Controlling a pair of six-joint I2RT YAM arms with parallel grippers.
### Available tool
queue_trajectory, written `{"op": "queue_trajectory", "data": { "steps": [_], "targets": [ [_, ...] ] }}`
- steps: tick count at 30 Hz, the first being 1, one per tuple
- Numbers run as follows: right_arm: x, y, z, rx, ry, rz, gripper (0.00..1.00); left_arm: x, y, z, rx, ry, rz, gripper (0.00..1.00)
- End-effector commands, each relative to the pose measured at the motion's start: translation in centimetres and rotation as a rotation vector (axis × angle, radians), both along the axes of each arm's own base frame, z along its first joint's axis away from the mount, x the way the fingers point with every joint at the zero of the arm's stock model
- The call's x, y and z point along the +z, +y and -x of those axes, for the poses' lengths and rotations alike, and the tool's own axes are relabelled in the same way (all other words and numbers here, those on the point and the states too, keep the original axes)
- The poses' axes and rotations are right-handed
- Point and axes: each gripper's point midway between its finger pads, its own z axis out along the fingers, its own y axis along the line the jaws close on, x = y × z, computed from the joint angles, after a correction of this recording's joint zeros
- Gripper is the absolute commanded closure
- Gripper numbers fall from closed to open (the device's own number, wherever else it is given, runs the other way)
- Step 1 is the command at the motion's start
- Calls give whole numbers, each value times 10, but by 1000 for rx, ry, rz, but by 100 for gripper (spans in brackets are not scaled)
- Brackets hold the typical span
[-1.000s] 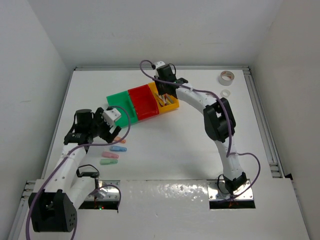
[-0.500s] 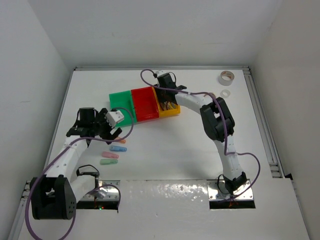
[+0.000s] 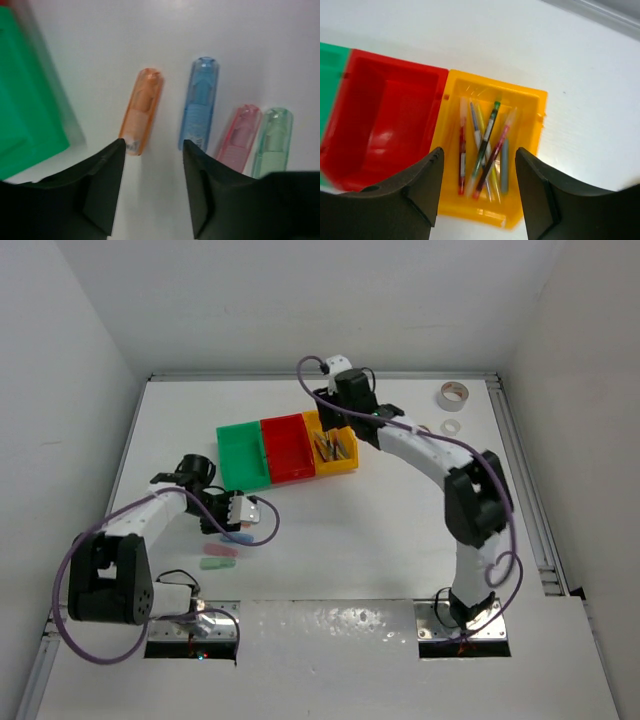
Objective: Sort the stationery into containers
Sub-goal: Pick up the pen from the center of the board.
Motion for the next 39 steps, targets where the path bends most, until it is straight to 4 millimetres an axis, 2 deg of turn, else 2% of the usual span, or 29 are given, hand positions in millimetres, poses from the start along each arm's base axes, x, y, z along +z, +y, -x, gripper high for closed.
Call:
{"op": "queue_trajectory", "data": {
  "steps": [1,2,3,4,5,6,7,8,9,10,11,13,19,23,28,32,35,39],
  "targets": [
    [69,-2,23,27,-128,-118,43,1,-16,2,-204,21,25,56],
    [70,-5,30,28,-130,-121,43,1,-18,-1,-207,24,30,58],
    [55,-9,43,37,-99,-110,43,1,-18,-4,-211,25,30,60],
    [71,-14,51,38,-126,-133,43,-3,-18,-5,-228,34,23,62],
    [72,-17,57,29,-124,-147,43,-3,-19,-9,-243,25,15,62],
    [57,-23,68,28,-93,-135,43,-3,-19,-11,-249,19,11,64],
    [70,-26,76,25,-114,-159,43,-6,-20,-13,-245,31,11,66],
    [69,-28,82,26,-112,-164,44,-4,-22,-18,-250,23,10,67],
    [58,-33,91,22,-94,-151,44,-7,-22,-19,-244,43,10,68],
    [68,-35,98,24,-113,-166,44,-6,-23,-21,-248,48,5,68],
    [59,-39,105,20,-97,-155,44,-10,-21,-21,-249,67,-7,67],
    [62,-45,116,19,-104,-162,44,-14,-18,-17,-267,90,-22,64],
    [68,-62,127,-25,-128,-147,44,-26,-17,-9,-284,130,-41,60],
    [68,-65,133,-30,-129,-143,44,-33,-16,-16,-251,120,-57,57],
    [71,-67,139,-23,-142,-131,43,-31,-25,-23,-264,91,-35,58],
    [72,-73,141,-35,-148,-107,43,-42,-17,-22,-255,97,-81,62],
    [76,-79,141,-43,-167,-87,43,-50,-14,-16,-273,100,-100,62],
    [83,-83,141,-45,-191,-70,42,-52,-14,-18,-263,103,-102,60]
  ]
}}
